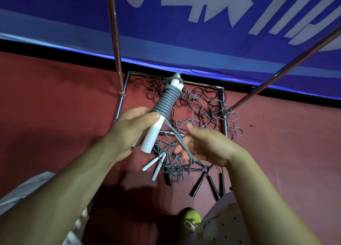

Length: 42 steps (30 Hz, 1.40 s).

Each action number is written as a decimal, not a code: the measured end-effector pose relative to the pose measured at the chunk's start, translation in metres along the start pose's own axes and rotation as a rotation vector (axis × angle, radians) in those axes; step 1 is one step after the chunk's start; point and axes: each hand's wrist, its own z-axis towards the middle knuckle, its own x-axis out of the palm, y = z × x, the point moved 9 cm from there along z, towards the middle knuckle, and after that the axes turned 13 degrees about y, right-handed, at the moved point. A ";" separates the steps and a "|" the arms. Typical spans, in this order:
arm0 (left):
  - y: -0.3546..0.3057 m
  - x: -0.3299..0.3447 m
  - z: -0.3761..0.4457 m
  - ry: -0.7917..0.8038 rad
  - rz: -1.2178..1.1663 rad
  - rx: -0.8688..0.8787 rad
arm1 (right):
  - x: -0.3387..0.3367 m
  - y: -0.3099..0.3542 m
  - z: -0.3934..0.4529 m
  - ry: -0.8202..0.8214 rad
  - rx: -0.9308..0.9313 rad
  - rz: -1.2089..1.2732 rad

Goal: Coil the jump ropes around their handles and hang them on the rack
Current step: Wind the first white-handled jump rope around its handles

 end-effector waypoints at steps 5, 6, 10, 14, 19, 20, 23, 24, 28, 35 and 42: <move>0.000 -0.002 0.001 0.122 -0.137 0.013 | 0.026 -0.001 0.009 0.196 -0.043 0.149; -0.001 -0.003 0.002 0.131 -0.144 0.013 | 0.031 0.001 0.012 0.250 -0.075 0.198; -0.005 -0.006 0.000 0.123 -0.128 0.004 | 0.039 0.009 0.017 0.355 -0.184 0.395; -0.007 -0.008 0.000 0.136 -0.128 0.014 | 0.036 0.010 0.017 0.312 -0.190 0.440; -0.002 0.002 0.000 0.194 -0.120 -0.011 | 0.054 0.019 0.016 0.474 -0.280 0.455; 0.000 0.004 0.000 0.209 -0.085 -0.017 | 0.059 0.022 0.015 0.524 -0.296 0.471; 0.003 0.010 0.000 0.234 0.008 -0.017 | 0.069 0.027 0.015 0.611 -0.307 0.514; 0.003 0.010 0.000 0.235 0.009 -0.015 | 0.070 0.027 0.015 0.628 -0.302 0.517; 0.000 0.005 -0.001 0.235 -0.034 0.003 | 0.064 0.025 0.017 0.527 -0.257 0.523; -0.001 -0.008 0.003 0.134 -0.015 -0.013 | 0.014 0.041 0.000 -0.200 -0.255 -0.064; 0.004 -0.002 0.011 0.101 0.273 -0.047 | 0.022 0.061 -0.016 -0.539 -0.265 -0.680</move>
